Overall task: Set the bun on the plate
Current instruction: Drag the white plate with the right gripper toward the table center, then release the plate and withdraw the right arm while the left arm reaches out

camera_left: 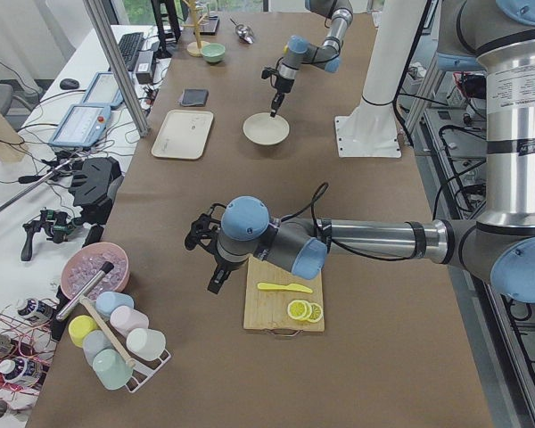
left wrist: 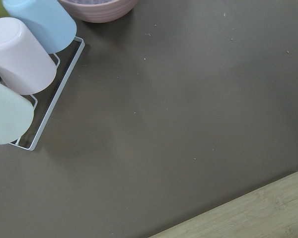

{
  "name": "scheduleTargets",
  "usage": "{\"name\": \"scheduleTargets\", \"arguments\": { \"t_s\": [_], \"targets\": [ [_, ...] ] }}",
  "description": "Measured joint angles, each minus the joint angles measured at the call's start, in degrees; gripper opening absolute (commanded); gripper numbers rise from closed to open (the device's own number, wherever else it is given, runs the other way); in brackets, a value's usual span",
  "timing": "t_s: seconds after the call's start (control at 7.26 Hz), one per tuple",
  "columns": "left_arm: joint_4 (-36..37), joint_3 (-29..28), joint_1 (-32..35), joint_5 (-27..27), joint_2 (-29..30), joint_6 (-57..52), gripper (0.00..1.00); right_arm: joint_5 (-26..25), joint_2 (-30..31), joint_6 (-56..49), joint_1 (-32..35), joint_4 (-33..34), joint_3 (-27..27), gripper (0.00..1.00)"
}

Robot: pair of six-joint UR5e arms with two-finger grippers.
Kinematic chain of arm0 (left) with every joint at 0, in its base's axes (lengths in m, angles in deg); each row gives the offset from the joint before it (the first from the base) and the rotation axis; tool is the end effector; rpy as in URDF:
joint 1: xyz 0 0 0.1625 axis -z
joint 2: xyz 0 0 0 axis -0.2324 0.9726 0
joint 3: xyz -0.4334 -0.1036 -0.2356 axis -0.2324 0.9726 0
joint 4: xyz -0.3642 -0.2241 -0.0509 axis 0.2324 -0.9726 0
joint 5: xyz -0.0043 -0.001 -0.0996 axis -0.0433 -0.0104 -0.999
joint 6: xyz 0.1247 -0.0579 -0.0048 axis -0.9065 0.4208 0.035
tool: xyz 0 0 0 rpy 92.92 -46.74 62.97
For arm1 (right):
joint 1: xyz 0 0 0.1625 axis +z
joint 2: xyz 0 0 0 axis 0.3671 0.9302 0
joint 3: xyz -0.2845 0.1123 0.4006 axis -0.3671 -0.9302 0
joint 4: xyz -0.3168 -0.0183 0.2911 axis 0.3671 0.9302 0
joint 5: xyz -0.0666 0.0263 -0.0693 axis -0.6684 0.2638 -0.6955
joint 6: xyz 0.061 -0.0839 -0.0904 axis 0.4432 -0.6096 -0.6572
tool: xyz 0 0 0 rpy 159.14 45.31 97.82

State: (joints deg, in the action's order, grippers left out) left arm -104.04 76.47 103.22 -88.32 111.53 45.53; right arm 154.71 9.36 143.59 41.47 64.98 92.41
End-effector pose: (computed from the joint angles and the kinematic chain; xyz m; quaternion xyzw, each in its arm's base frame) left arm -0.0261 -0.4814 0.6963 0.2024 0.4085 0.1135 0.8828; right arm -0.6383 -0.3769 0.3331 0.0748 -0.5107 0.1961 0.8337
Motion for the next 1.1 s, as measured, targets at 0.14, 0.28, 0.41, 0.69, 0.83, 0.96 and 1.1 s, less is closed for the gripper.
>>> {"name": "scheduleTargets", "arguments": {
  "t_s": [0.14, 0.28, 0.41, 0.69, 0.83, 0.96, 1.1],
  "targets": [
    [0.0, 0.0, -0.1, 0.0, 0.0, 0.0, 0.98, -1.3, -1.1, 0.3, -1.5, 1.8, 0.0, 0.67],
    [0.0, 0.0, -0.2, 0.0, 0.0, 0.0, 0.98, -2.2, -1.7, 0.5, -2.1, 3.2, 0.0, 1.00],
    [0.0, 0.0, -0.3, 0.0, 0.0, 0.0, 0.98, -3.1, -1.9, 0.4, -2.2, 4.7, 0.4, 1.00],
    [-0.1, 0.1, -0.3, 0.0, -0.1, 1.3, 0.98, -2.2, -2.0, -0.6, 0.2, 11.2, 5.3, 1.00],
    [-1.0, 0.3, -0.6, 0.0, -0.1, 5.0, 0.98, 0.7, -2.0, -2.3, 3.0, 16.0, 8.8, 1.00],
    [-4.4, 0.5, -2.1, 0.0, -0.6, 10.9, 0.98, 4.9, -1.9, -5.4, 7.1, 20.0, 11.3, 1.00],
    [-10.4, 0.6, -5.1, 0.2, -1.5, 19.1, 0.98, 9.1, -1.5, -9.0, 11.8, 22.0, 12.4, 1.00]
  ]
}}
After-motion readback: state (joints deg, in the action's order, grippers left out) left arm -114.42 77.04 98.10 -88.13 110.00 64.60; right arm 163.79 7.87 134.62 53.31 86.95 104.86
